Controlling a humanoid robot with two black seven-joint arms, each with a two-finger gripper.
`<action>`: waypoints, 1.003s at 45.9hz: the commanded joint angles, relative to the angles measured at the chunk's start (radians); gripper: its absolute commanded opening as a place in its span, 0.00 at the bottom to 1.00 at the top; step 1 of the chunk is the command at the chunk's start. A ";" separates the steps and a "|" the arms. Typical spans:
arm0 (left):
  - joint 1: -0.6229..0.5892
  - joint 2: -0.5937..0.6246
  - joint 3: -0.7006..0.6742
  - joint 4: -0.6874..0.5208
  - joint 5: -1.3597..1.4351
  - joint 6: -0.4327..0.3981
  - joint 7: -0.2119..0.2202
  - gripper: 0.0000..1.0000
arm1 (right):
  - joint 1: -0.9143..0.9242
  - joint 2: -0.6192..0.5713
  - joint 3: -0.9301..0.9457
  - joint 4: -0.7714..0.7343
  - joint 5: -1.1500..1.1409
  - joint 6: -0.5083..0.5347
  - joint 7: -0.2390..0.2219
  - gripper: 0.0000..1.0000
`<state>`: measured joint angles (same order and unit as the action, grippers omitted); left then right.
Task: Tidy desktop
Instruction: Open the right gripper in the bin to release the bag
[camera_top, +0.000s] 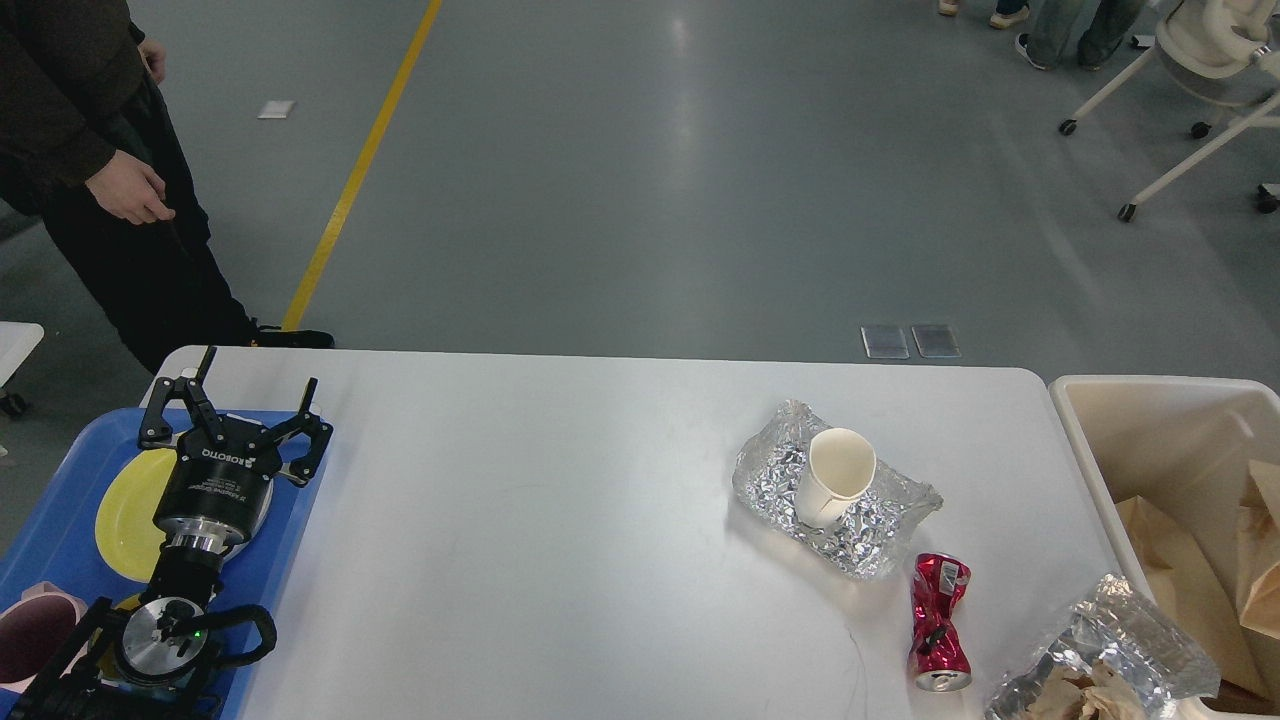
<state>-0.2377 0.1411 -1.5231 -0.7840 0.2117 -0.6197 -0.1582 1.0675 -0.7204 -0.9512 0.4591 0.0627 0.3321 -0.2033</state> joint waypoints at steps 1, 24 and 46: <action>0.000 0.000 0.000 0.000 0.000 0.000 0.000 0.96 | -0.202 0.120 0.083 -0.180 0.003 -0.053 0.008 0.00; 0.000 0.000 0.000 0.000 0.000 0.000 0.000 0.96 | -0.412 0.332 0.106 -0.306 0.008 -0.228 0.007 0.00; 0.000 0.000 0.000 0.000 0.000 0.000 0.000 0.96 | -0.396 0.329 0.109 -0.292 0.008 -0.370 0.008 1.00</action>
<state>-0.2378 0.1411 -1.5232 -0.7838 0.2117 -0.6197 -0.1576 0.6622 -0.3827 -0.8448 0.1567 0.0706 -0.0165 -0.1950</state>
